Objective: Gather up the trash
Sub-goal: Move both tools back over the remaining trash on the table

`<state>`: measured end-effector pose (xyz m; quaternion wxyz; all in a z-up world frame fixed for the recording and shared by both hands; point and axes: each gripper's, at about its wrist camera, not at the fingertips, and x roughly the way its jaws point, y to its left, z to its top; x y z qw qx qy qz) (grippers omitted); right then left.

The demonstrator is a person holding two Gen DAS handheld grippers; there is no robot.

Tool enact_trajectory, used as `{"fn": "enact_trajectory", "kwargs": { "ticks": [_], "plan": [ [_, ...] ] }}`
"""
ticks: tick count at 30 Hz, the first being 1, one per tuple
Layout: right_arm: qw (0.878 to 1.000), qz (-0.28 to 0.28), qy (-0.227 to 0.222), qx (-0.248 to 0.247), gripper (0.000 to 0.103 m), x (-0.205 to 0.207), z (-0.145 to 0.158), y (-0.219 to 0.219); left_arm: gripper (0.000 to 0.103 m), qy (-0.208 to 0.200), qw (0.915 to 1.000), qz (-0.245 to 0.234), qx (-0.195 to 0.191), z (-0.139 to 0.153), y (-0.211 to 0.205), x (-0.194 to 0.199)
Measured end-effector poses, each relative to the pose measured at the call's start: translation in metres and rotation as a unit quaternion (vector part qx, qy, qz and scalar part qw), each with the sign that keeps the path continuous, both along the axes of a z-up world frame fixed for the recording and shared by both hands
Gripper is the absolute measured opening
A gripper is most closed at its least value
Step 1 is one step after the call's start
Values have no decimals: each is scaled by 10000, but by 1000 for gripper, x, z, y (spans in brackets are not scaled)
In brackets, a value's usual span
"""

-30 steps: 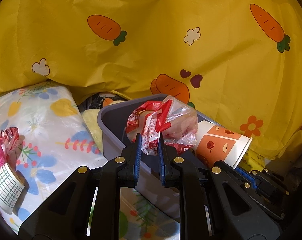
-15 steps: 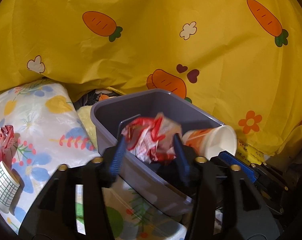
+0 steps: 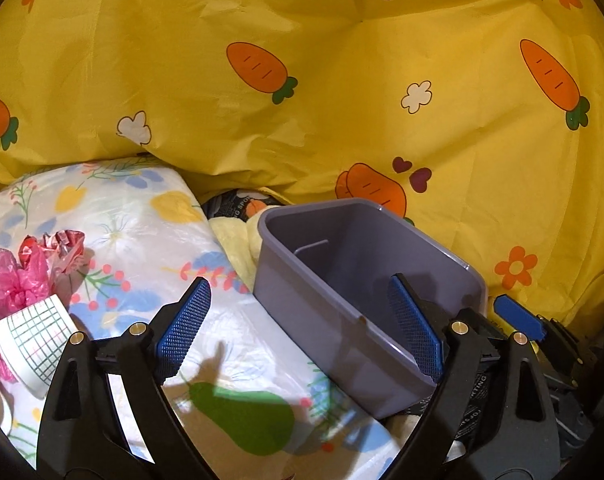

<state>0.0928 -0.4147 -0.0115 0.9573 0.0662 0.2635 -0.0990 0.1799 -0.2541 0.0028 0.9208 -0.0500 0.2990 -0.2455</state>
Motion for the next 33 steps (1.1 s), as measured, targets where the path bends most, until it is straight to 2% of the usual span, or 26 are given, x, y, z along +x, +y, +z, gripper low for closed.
{"fn": "enact_trajectory", "kwargs": {
  "ticks": [6, 12, 18, 23, 28, 31, 33],
  "plan": [
    [9995, -209, -227, -20, 75, -15, 6, 1, 88, -189, 9989, 388, 205, 5, 32, -21],
    [9988, -27, -487, -17, 78, -30, 11, 26, 88, -337, 9932, 1038, 417, 6, 88, -48],
    [9969, 574, -538, 67, 79, -36, 9, 75, 88, -341, 9814, 1796, 578, -5, 156, -78],
    [9904, 1273, -527, 123, 79, -35, 4, 131, 88, -346, 9688, 2370, 643, -18, 213, -102],
    [9818, 1816, -496, 241, 79, -29, 1, 183, 88, -71, 9638, 2557, 749, -30, 251, -107],
    [9782, 2007, -454, 264, 79, -27, -2, 204, 88, 10, 9624, 2597, 799, -34, 261, -106],
    [9772, 2064, -427, 248, 79, -27, -4, 213, 84, 90, 9625, 2571, 856, -38, 263, -101]
  ]
}}
